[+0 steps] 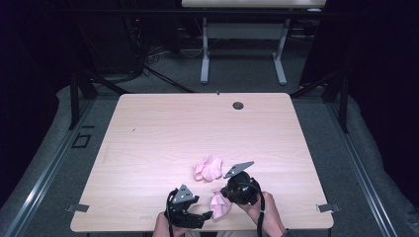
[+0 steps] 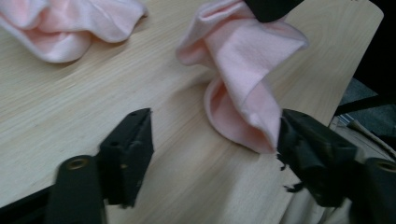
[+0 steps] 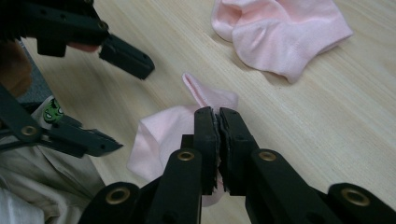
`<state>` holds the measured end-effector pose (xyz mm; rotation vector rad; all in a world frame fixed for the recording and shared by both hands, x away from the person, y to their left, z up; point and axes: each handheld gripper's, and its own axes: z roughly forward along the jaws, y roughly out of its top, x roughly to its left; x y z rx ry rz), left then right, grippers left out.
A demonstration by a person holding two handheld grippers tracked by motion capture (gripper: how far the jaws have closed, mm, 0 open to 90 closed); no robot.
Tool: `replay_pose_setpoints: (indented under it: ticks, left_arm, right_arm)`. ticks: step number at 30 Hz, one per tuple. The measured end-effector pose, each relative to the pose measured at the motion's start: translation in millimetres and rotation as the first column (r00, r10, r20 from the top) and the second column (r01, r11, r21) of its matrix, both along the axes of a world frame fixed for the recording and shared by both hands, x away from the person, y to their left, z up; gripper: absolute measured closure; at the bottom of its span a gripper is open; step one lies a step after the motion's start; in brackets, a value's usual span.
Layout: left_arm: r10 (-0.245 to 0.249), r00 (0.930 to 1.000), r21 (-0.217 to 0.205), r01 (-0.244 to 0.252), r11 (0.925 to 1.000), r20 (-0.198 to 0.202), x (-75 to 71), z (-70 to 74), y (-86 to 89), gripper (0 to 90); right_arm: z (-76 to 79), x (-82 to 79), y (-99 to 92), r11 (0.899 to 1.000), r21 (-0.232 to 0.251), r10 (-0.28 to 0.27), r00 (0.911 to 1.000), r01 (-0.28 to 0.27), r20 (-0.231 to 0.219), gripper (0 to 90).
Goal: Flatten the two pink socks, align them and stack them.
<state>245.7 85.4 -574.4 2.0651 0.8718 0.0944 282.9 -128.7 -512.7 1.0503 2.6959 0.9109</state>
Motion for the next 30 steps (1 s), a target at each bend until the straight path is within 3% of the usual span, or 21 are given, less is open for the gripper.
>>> replay_pose_setpoints:
  ticks: [3, 5, 6, 12, 14, 17, 20, 21, 24, 26, 27, 29, 30]
  left_arm:
    - [-0.014, 0.9999, 0.015, 0.014, 0.9998, 0.008, 2.1, -1.8, -7.6, 38.7]
    - [-0.01, 0.9999, 0.018, 0.01, 0.9998, 0.005, 1.7, -2.8, -10.5, 47.6]
    - [-0.004, 0.9996, 0.048, 0.003, 0.9988, 0.029, 0.7, -3.4, -14.5, 52.2]
    - [0.047, 0.9977, 0.013, -0.048, 0.9987, 0.049, 0.5, -4.4, -14.4, 85.4]
    - [0.06, 0.9966, 0.015, -0.061, 0.9981, 0.056, 0.7, -3.5, -13.2, 88.2]
    - [0.107, 0.9841, 0.043, -0.114, 0.9926, 0.141, -0.6, 5.2, -6.6, 88.9]
    - [0.131, 0.958, 0.123, -0.166, 0.9784, 0.255, -6.6, 17.4, -4.6, 88.9]
    - [0.131, 0.9464, 0.154, -0.182, 0.9711, 0.296, -9.7, 21.2, -5.7, 88.9]
    - [0.091, 0.9289, 0.24, -0.186, 0.9527, 0.359, -16.2, 27.4, -9.5, 88.9]
    - [0.067, 0.9302, 0.274, -0.174, 0.9457, 0.361, -18.6, 26.0, -13.4, 88.8]
    - [0.067, 0.9302, 0.274, -0.174, 0.9457, 0.361, -18.6, 26.0, -13.4, 88.8]
    - [0.022, 0.9319, 0.323, -0.147, 0.935, 0.362, -20.6, 21.9, -18.6, 88.7]
    - [-0.041, 0.9336, 0.355, -0.095, 0.9301, 0.356, -23.5, 15.2, -24.1, 88.5]
  right_arm:
    - [1.1, -0.6, 0.5, 1.0, 0.011, -0.004, 1.0, 0.004, 0.004, 85.8]
    - [2.3, -0.9, 0.9, 1.0, 0.019, -0.01, 0.9999, 0.01, 0.011, 85.9]
    - [3.6, -0.9, 0.8, 1.0, 0.018, -0.011, 0.9999, 0.011, 0.008, 85.9]
    - [8.7, -1.7, 0.4, 0.998, 0.048, -0.032, 0.999, 0.03, 0.031, 86.1]
    - [9.6, -2.0, 0.2, 0.998, 0.049, -0.032, 0.9989, 0.03, 0.033, 86.1]
    - [14.0, -2.6, -2.0, 0.997, 0.07, -0.045, 0.9978, 0.042, 0.049, 86.1]
    - [15.6, -2.5, -4.2, 0.996, 0.073, -0.062, 0.9958, 0.057, 0.068, 86.2]
    - [15.1, -2.2, -5.0, 0.995, 0.075, -0.066, 0.9956, 0.061, 0.066, 86.1]
    - [10.3, -1.5, -8.4, 0.994, 0.074, -0.087, 0.9939, 0.081, 0.068, 86.1]
    - [6.7, -1.0, -11.3, 0.994, 0.06, -0.097, 0.9935, 0.094, 0.06, 86.2]
    - [6.7, -1.0, -11.3, 0.994, 0.06, -0.097, 0.9935, 0.094, 0.06, 86.2]
    - [-3.2, 1.5, -15.6, 0.992, 0.039, -0.123, 0.9914, 0.121, 0.045, 86.0]
    - [-7.4, 2.3, -16.7, 0.99, 0.032, -0.137, 0.9898, 0.136, 0.039, 86.0]
